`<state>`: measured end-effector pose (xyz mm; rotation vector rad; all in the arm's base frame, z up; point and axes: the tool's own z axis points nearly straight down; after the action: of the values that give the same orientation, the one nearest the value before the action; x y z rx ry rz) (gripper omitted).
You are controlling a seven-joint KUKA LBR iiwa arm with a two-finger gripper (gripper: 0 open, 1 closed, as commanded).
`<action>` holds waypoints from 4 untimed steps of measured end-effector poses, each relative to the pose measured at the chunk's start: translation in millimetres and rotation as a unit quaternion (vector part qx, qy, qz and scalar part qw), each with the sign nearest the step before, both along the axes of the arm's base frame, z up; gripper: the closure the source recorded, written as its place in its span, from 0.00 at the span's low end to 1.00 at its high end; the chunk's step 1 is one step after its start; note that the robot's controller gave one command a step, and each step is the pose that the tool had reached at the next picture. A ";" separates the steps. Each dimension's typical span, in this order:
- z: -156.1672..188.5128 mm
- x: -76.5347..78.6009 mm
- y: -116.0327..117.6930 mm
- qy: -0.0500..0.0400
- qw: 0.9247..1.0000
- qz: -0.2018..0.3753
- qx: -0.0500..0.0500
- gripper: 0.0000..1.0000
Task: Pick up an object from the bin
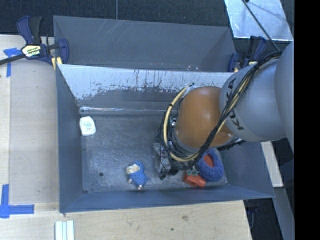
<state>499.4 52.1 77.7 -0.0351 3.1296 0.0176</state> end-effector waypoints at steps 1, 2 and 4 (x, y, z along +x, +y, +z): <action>-4.0 -2.8 -4.9 0.005 1.000 -0.002 -0.004 0.00; 62.6 16.0 -5.8 0.002 1.000 0.024 -0.006 0.00; 0.1 0.6 66.0 0.005 0.988 0.156 -0.006 1.00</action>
Offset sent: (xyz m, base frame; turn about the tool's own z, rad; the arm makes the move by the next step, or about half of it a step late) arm 0.0000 0.0000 0.0000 0.0000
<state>500.0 118.2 77.8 -0.5244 3.0978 0.0002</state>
